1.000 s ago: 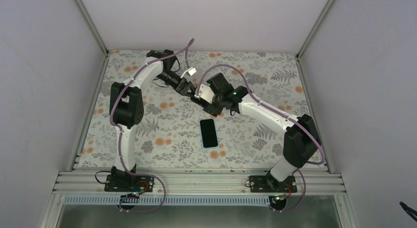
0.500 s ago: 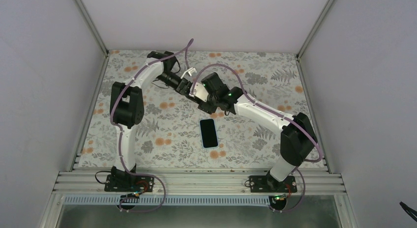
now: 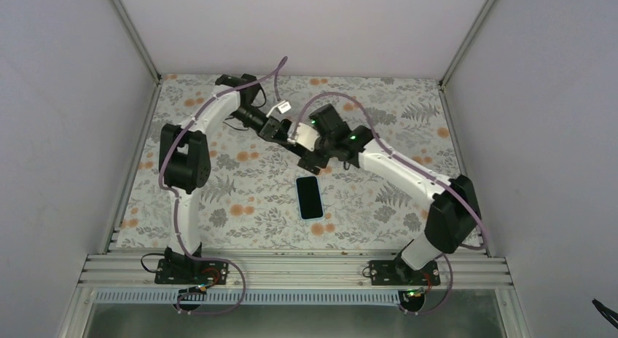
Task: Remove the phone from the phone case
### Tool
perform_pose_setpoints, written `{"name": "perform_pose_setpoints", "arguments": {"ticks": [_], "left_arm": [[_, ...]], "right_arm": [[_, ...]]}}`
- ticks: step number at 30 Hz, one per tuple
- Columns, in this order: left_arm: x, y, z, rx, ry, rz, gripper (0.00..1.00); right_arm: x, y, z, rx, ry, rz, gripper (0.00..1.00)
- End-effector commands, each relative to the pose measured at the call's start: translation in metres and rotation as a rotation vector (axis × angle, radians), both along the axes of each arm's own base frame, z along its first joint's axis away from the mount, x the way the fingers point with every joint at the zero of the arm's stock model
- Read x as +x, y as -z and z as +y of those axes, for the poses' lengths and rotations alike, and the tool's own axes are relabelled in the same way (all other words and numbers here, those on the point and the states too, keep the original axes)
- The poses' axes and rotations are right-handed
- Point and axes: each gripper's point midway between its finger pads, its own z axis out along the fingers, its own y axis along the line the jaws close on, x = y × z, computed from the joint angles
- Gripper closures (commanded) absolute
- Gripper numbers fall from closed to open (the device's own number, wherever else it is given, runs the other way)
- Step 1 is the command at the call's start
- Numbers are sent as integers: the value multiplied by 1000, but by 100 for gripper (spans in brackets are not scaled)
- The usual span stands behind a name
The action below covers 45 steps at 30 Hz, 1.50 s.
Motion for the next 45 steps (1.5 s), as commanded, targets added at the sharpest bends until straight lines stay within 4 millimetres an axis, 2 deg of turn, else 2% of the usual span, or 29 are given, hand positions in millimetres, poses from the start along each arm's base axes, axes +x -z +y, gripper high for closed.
{"name": "perform_pose_setpoints", "arguments": {"ticks": [1,4,7,13,14,18,19,22,27,32,38,45], "left_arm": [[-13,-44,7,-16,81,-279,98],[-27,-40,21,57,125,-365,98],[-42,-42,28,99,169,-435,98],[-71,-54,18,145,252,-531,98],[-72,-55,16,152,254,-535,98],[-76,-56,11,158,266,-533,98],[-77,-55,10,159,271,-533,98],[-80,-54,8,166,282,-536,98],[-76,-55,6,172,276,-541,98],[-71,-52,5,177,278,-535,98],[-67,-52,-1,153,280,-531,98],[-70,-53,-2,137,289,-531,98]], "right_arm": [[-36,-17,-35,62,-99,183,0],[-42,-16,-62,91,-132,251,0],[-44,-6,-75,82,-161,299,0],[-43,9,-65,80,-231,415,8],[-43,9,-63,84,-240,433,12],[-37,7,-57,98,-251,430,14],[-35,16,-55,92,-249,453,15],[-33,19,-53,96,-256,464,16],[-41,18,-48,116,-297,508,22],[-41,15,-45,134,-313,509,22],[-41,20,-42,139,-325,542,23],[-32,28,-45,128,-306,534,25]]}}
